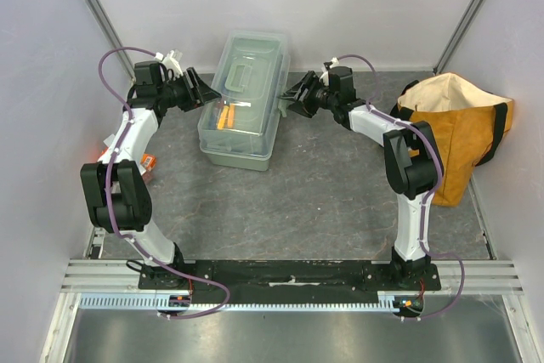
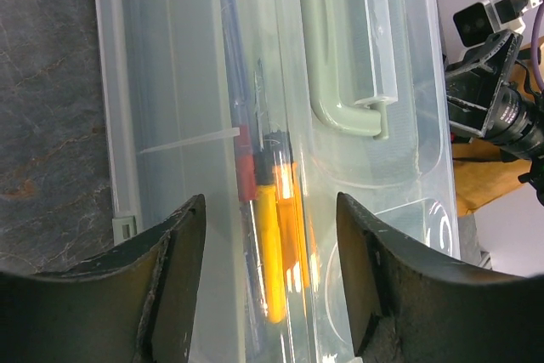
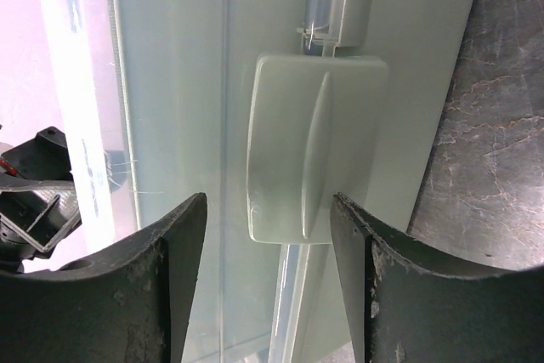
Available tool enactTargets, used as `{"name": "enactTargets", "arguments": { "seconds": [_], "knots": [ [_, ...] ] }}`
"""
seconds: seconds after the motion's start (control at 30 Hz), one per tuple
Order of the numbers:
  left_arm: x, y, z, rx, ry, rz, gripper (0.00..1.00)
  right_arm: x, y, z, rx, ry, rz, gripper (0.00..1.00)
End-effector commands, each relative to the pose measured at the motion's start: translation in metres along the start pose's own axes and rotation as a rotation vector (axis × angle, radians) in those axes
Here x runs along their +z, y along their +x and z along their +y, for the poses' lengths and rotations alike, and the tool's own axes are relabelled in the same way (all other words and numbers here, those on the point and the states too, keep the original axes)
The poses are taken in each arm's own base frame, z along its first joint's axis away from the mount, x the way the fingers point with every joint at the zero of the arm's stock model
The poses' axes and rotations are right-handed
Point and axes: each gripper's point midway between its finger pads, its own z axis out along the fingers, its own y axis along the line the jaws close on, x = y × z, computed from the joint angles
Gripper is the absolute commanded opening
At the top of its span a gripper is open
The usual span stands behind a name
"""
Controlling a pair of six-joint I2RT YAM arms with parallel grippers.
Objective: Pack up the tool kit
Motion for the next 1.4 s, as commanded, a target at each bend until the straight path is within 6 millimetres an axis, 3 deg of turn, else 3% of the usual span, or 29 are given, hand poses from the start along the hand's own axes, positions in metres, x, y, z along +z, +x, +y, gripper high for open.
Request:
{"name": "enactTargets", "arguments": {
  "seconds": [0.0,0.2,0.43,0.87,1.13,1.37],
  "knots": [
    [0.024,0.083,-0.035,-0.108,0.126,0.280,0.64,0.001,0.046,0.093,-0.079,-0.238,0.112,0.66],
    [0.025,0.086,-0.032,-0.112,0.118,0.287,0.63,0.007,0.049,0.080,-0.048,-0.214,0.123,0.54],
    [0.026,0.087,-0.031,-0.116,0.116,0.293,0.63,0.017,0.059,0.042,-0.008,-0.120,0.134,0.37],
    [0.026,0.088,-0.029,-0.116,0.107,0.295,0.62,0.019,0.064,-0.005,0.016,0.043,0.107,0.35],
    [0.025,0.090,-0.025,-0.121,0.075,0.300,0.62,-0.002,0.019,0.014,-0.086,0.078,-0.012,0.38],
    [0.024,0.096,-0.016,-0.109,0.038,0.311,0.62,-0.032,-0.024,0.025,-0.180,0.144,-0.137,0.55]
  ]
}}
